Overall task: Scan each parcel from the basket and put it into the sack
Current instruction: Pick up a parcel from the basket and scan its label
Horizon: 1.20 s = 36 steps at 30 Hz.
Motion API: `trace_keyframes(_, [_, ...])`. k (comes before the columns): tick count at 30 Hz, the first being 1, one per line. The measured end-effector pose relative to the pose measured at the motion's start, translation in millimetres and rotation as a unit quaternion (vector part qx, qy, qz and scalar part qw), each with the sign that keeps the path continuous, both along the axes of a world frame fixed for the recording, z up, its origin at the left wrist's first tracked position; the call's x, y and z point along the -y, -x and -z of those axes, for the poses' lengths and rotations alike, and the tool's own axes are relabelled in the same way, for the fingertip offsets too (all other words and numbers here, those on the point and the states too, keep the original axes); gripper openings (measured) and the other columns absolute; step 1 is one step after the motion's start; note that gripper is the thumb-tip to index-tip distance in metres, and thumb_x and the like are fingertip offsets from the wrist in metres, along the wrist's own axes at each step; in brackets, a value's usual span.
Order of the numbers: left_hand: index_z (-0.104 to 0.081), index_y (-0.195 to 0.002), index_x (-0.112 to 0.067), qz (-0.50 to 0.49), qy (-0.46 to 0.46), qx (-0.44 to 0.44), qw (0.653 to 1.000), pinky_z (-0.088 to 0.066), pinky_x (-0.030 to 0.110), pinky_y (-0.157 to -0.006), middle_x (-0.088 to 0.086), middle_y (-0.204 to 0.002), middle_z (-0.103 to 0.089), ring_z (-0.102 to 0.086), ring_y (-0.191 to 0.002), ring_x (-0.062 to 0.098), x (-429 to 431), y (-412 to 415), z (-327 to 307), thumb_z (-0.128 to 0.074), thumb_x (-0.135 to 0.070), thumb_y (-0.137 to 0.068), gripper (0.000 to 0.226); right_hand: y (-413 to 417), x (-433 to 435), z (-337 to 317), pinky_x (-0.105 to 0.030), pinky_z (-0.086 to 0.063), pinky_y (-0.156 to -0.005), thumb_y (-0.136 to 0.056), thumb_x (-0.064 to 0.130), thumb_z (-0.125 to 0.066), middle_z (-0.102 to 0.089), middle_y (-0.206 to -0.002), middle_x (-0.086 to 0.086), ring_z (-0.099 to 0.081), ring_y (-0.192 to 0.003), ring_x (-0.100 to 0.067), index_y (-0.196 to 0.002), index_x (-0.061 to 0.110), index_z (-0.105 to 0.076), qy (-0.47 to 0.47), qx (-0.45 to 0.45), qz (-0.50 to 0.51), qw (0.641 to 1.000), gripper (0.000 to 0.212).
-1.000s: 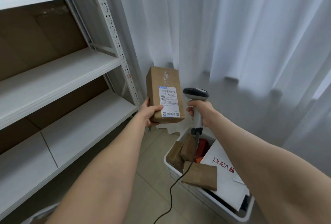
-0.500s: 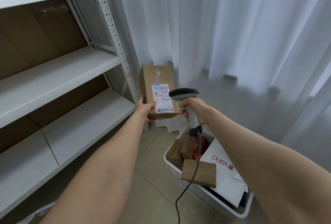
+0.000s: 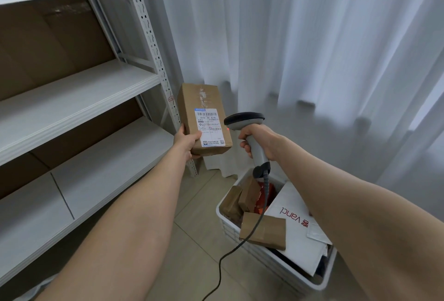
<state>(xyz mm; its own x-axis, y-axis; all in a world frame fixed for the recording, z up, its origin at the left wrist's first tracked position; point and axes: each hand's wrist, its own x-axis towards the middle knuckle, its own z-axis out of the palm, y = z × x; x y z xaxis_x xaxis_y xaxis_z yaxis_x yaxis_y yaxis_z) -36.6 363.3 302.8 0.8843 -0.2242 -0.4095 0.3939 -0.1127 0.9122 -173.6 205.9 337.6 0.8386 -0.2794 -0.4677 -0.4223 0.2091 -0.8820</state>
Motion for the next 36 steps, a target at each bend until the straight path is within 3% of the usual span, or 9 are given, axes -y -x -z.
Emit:
trace_keyframes(9, [-0.034,-0.142,-0.033,-0.007,0.004,-0.004,1.0,-0.051,0.056,-0.078,0.006,-0.127,-0.058,-0.059,-0.097,0.028,-7,-3,0,-0.062,-0.007,-0.09,0.065,-5,-7,-2,-0.023,-0.045,-0.052,-0.088,0.009,-0.055,-0.056,-0.062,-0.005,-0.05,-0.05,-0.011,-0.097,0.009,-0.056,-0.003,-0.002,0.007,1.0,0.009])
trace_keyframes(14, [-0.038,-0.139,-0.031,-0.021,0.001,-0.021,1.0,-0.048,0.062,-0.087,0.006,-0.126,-0.058,-0.058,-0.105,0.031,-21,2,-5,-0.065,-0.011,-0.088,0.062,-17,-17,2,-0.023,-0.049,-0.051,-0.089,0.01,-0.06,-0.064,-0.068,-0.009,-0.054,-0.05,-0.012,-0.102,0.008,-0.055,-0.044,0.008,0.067,0.997,0.014])
trace_keyframes(18, [-0.046,-0.13,-0.025,-0.035,-0.012,-0.051,0.998,-0.051,0.054,-0.081,0.006,-0.112,-0.061,-0.059,-0.089,0.025,-45,13,-10,-0.068,-0.016,-0.087,0.049,-29,-37,9,-0.028,-0.05,-0.06,-0.087,0.004,-0.062,-0.061,-0.077,-0.01,-0.055,-0.061,-0.016,-0.093,0.005,-0.057,-0.06,0.028,0.106,0.992,0.008])
trace_keyframes(22, [-0.051,-0.127,-0.017,-0.074,-0.044,-0.063,0.994,-0.055,0.049,-0.081,0.006,-0.097,-0.061,-0.059,-0.086,0.025,-81,26,-9,-0.072,-0.034,-0.082,0.053,-41,-72,24,-0.044,-0.055,-0.083,-0.082,0.013,-0.073,-0.061,-0.094,-0.011,-0.061,-0.088,-0.027,-0.111,0.009,-0.056,-0.043,0.017,0.088,0.995,0.034])
trace_keyframes(25, [-0.053,-0.12,-0.016,-0.101,-0.066,-0.084,0.989,-0.056,0.049,-0.08,0.01,-0.1,-0.061,-0.061,-0.094,0.029,-115,36,-7,-0.069,-0.047,-0.081,0.052,-45,-107,35,-0.051,-0.051,-0.094,-0.078,0.018,-0.078,-0.067,-0.106,-0.012,-0.064,-0.098,-0.031,-0.117,0.009,-0.055,-0.053,-0.002,0.052,0.997,0.046])
trace_keyframes(29, [-0.05,-0.111,-0.018,-0.151,-0.071,-0.117,0.979,-0.056,0.048,-0.083,0.007,-0.09,-0.051,-0.058,-0.095,0.03,-171,52,-3,-0.06,-0.046,-0.088,0.038,-46,-160,46,-0.04,-0.056,-0.086,-0.082,0.015,-0.076,-0.068,-0.106,-0.012,-0.065,-0.085,-0.026,-0.119,0.005,-0.058,-0.083,-0.003,0.015,0.996,0.042])
trace_keyframes(32, [-0.05,-0.113,-0.018,-0.175,-0.068,-0.141,0.972,-0.057,0.047,-0.08,0.01,-0.095,-0.052,-0.057,-0.096,0.031,-218,63,-1,-0.061,-0.045,-0.088,0.038,-48,-204,52,-0.039,-0.055,-0.083,-0.08,0.02,-0.077,-0.068,-0.106,-0.011,-0.067,-0.091,-0.027,-0.118,0.008,-0.057,-0.11,-0.016,-0.006,0.994,0.044])
trace_keyframes(36, [-0.052,-0.111,-0.018,-0.206,-0.059,-0.165,0.963,-0.058,0.047,-0.077,0.014,-0.106,-0.057,-0.06,-0.099,0.034,-289,75,4,-0.062,-0.045,-0.086,0.038,-58,-272,66,-0.051,-0.057,-0.084,-0.064,0.032,-0.086,-0.072,-0.105,-0.011,-0.071,-0.091,-0.031,-0.122,0.012,-0.058,-0.141,-0.039,-0.05,0.988,0.067])
